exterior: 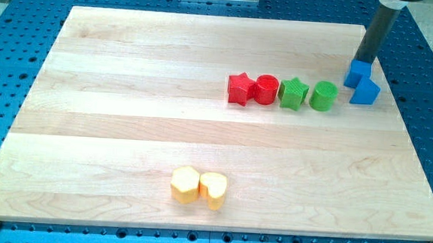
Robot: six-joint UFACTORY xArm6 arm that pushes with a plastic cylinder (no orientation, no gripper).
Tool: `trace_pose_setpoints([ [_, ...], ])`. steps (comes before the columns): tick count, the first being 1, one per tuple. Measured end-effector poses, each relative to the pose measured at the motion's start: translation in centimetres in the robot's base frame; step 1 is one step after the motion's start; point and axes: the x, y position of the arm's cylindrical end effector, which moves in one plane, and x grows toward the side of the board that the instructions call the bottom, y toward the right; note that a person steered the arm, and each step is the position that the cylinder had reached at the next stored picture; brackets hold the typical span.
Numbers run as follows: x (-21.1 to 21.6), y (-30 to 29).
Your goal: Slide the cube to the bottom of the green blocks
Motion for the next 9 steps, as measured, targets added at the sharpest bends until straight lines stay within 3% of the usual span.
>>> trace_pose_setpoints([
  [8, 6.1, 0.0],
  [9, 3.8, 0.8],
])
